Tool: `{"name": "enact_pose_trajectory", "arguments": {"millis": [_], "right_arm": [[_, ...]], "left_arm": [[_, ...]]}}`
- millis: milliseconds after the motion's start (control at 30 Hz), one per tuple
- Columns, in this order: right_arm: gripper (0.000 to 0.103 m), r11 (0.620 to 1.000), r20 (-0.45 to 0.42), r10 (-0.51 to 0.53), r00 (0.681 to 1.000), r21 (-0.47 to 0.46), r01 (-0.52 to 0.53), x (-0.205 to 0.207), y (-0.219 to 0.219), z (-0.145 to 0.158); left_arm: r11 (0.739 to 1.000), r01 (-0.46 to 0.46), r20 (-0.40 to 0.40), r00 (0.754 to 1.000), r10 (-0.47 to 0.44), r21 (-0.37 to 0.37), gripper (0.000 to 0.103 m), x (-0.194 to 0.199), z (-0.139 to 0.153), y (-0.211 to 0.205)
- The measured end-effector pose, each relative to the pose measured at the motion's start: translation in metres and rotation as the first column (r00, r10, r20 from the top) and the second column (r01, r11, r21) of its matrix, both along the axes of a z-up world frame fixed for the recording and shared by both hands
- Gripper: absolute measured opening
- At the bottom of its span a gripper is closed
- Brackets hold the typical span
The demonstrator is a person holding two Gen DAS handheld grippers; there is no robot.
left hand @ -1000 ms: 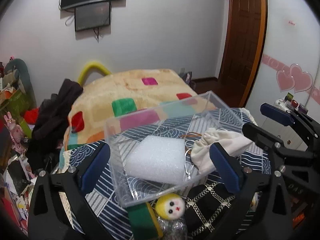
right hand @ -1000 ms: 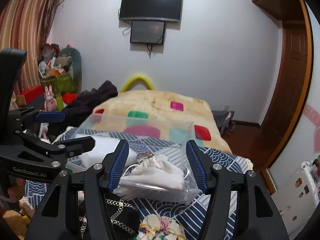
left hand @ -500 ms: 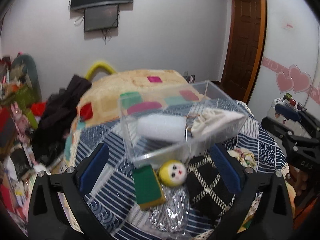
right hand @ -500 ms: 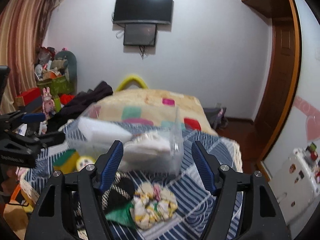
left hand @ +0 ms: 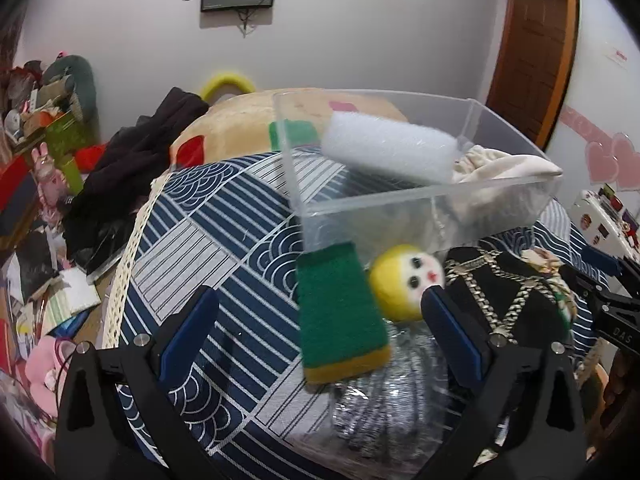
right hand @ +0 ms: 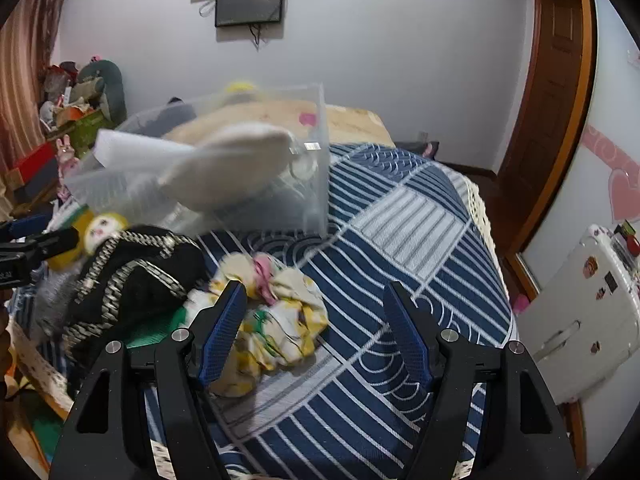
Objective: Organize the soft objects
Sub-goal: 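Grasp the green sponge with the left tool while the right tool grasps the floral scrunchie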
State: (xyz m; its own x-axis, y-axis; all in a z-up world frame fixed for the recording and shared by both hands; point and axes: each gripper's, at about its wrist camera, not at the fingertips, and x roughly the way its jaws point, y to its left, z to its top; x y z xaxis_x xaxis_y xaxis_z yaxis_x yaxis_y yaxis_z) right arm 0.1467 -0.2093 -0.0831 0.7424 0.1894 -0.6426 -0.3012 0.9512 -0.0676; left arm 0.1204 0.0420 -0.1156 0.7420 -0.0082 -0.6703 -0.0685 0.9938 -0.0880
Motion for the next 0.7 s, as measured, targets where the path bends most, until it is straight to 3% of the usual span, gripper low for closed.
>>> {"name": "enact_pose_trajectory", "arguments": {"millis": [67,133,200,233,300,367,433,700], "right_arm": [[0.067,1.0,-0.019,-0.008,1.0,0.004,0.008,0.003,-0.002,-0.007],[0.066,1.0,-0.037,-0.007,0.999,0.007,0.008,0.006,-0.002,-0.011],[0.044,1.0,-0.061,0.008,0.998,0.015,-0.008,0.008,-0.001,-0.016],[0.04,0.999,-0.07,0.022,0.997,0.029,-0.02,0.008,0.001,-0.018],[0.02,0.999,-0.06,0.039,0.997,0.036,-0.037,0.007,0.002,-0.017],[0.017,0.999,-0.049,0.041,0.998,0.023,-0.04,0.004,0.004,-0.015],[0.013,0.999,-0.04,0.038,0.998,0.024,-0.037,0.0,0.004,-0.013],[0.012,0.997,0.024,0.03,0.999,0.07,-0.031,-0.009,-0.001,0.009]], "left_arm": [[1.0,-0.014,0.012,1.0,0.015,-0.008,0.099,-0.002,-0.005,0.002],[1.0,-0.023,0.019,1.0,0.023,-0.009,0.084,-0.004,-0.008,0.003],[1.0,-0.013,0.005,1.0,0.013,-0.011,0.07,-0.004,-0.012,0.004],[1.0,-0.011,0.002,1.0,0.012,-0.018,0.067,-0.004,-0.014,0.004],[0.999,0.006,-0.005,1.0,-0.006,-0.053,0.052,-0.003,-0.016,0.005],[0.996,0.027,-0.012,1.0,-0.028,-0.08,0.041,-0.002,-0.018,0.006],[0.996,0.032,-0.018,0.999,-0.033,-0.085,0.041,-0.003,-0.018,0.005],[0.998,0.005,0.042,0.999,-0.002,-0.059,0.041,-0.021,-0.001,0.01]]}}
